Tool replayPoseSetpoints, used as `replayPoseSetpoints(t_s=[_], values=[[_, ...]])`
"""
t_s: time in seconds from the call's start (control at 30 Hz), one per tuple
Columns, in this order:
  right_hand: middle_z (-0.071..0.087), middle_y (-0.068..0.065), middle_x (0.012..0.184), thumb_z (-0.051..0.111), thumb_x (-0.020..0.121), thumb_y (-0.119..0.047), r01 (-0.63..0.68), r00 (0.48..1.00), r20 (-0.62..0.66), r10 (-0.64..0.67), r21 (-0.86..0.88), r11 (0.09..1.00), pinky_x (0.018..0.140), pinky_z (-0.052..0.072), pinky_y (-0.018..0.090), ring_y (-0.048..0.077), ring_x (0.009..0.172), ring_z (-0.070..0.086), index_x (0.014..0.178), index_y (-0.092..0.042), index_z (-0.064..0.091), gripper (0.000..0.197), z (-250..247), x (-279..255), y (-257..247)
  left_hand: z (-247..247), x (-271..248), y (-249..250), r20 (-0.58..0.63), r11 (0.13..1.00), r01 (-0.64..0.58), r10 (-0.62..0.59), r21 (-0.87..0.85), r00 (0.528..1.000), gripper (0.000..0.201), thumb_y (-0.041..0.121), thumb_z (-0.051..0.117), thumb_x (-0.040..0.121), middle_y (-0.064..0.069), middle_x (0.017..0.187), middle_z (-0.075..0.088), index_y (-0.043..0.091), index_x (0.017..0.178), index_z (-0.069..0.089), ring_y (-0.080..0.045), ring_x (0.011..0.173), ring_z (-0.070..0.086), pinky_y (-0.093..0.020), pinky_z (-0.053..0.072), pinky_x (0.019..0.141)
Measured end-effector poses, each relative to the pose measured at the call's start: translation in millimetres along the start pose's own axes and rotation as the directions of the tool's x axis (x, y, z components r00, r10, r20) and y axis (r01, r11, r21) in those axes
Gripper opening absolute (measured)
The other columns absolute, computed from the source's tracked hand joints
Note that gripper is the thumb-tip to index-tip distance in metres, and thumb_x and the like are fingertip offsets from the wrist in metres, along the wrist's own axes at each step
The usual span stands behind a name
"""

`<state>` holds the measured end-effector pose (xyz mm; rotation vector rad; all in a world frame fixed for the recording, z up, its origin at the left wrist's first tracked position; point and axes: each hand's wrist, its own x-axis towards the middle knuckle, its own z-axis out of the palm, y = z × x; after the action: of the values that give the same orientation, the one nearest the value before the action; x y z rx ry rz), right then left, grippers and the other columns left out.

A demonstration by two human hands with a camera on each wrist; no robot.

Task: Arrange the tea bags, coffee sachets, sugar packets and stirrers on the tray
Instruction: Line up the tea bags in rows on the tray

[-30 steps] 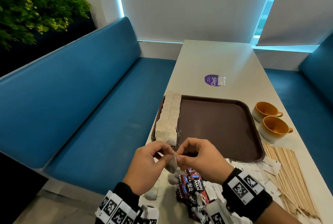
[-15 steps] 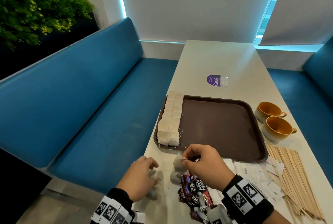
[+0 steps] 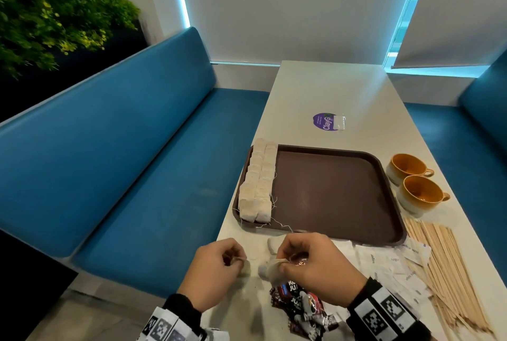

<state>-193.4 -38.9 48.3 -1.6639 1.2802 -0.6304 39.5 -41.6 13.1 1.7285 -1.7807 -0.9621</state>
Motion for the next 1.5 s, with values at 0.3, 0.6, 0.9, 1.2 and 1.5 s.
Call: replayPoseSetpoints(t_s=[0.3,0.6,0.9,1.2,1.5], values=[[0.070,-0.010,0.099,0.079,0.076,-0.015,0.108,0.991,-0.077,-0.105,0.042,0.993,0.076,0.060,0.035,0.015,0.077,0.069,0.076,-0.023,0.076,0.008,-5.5,-2.2,-4.3,3.6,-3.7,39.3,-0.115,0.939,-0.124,0.091,-0.322,0.989,0.024,0.008,0.085,0.078,0.001,0.076,0.072,0.023,0.084,0.068,-0.017,0.070,0.067,-0.028,0.058,0.071],[0.076,-0.015,0.077,0.084,0.078,-0.009,0.043,0.981,-0.192,-0.040,0.010,0.999,0.069,0.052,0.015,0.004,0.075,0.071,0.079,-0.029,0.083,0.020,-16.0,-6.6,10.2,15.5,3.0,51.2,0.041,0.915,-0.143,0.170,-0.376,0.985,0.034,0.002,0.080,0.082,0.000,0.087,0.078,0.030,0.097,0.067,-0.013,0.076,0.071,-0.026,0.057,0.076],[0.077,-0.012,0.081,0.084,0.082,-0.006,-0.047,0.912,-0.403,0.076,0.081,0.996,0.076,0.051,0.008,-0.002,0.080,0.071,0.108,-0.028,0.078,0.034,-48.2,-14.4,27.7,44.4,57.1,57.4,0.232,0.933,-0.267,0.211,0.243,0.950,0.026,0.013,0.062,0.095,0.011,0.107,0.059,0.033,0.110,0.068,-0.004,0.092,0.057,-0.018,0.048,0.087],[0.077,-0.015,0.082,0.081,0.084,-0.007,-0.097,0.897,-0.427,0.113,0.059,0.993,0.075,0.056,0.016,0.003,0.083,0.071,0.084,-0.027,0.081,0.020,-64.7,-30.4,37.3,78.4,69.2,49.7,0.271,0.838,-0.294,0.183,0.459,0.945,0.024,0.022,0.065,0.094,0.007,0.115,0.052,0.032,0.116,0.065,-0.017,0.109,0.052,-0.032,0.048,0.098],[0.076,-0.010,0.081,0.079,0.083,-0.003,-0.092,0.921,-0.375,0.106,0.057,0.994,0.071,0.054,0.017,0.006,0.075,0.069,0.082,-0.026,0.078,0.023,-59.7,-29.3,35.0,67.0,70.5,47.5,0.188,0.886,-0.173,0.100,0.429,0.977,0.008,0.024,0.066,0.092,0.009,0.100,0.068,0.026,0.098,0.071,-0.010,0.092,0.063,-0.029,0.055,0.088]])
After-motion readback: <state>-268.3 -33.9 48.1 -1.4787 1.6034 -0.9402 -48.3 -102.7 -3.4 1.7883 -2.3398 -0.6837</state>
